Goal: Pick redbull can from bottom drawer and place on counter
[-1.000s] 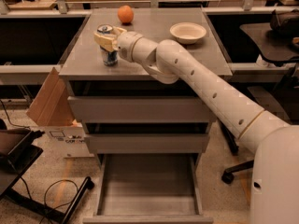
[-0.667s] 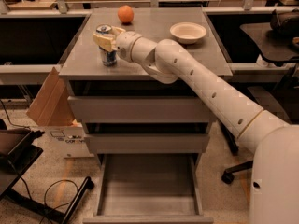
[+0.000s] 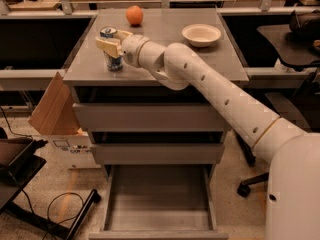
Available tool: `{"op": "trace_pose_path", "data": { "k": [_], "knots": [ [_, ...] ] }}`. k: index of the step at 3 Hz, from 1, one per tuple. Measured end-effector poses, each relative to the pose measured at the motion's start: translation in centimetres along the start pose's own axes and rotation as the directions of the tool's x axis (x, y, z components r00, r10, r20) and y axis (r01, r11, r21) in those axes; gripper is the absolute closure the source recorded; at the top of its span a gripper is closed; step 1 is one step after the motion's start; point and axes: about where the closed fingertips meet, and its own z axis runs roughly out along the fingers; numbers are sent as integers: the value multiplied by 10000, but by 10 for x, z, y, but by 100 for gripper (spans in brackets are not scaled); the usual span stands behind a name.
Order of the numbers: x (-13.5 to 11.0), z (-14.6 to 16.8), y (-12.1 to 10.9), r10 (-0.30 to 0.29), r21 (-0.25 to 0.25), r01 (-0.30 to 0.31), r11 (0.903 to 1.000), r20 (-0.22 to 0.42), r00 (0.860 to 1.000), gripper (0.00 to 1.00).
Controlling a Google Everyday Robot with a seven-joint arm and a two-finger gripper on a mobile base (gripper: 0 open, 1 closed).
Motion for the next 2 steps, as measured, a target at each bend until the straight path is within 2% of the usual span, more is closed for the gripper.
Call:
{"op": "trace_pose_path", "data": {
  "k": [1,2],
  "knots": [
    [0,2,2,4,-37,-4,10000,4,10000,0],
    [-16,-5,9,-310,-526,290,9982,-369,9988,0]
  ]
}}
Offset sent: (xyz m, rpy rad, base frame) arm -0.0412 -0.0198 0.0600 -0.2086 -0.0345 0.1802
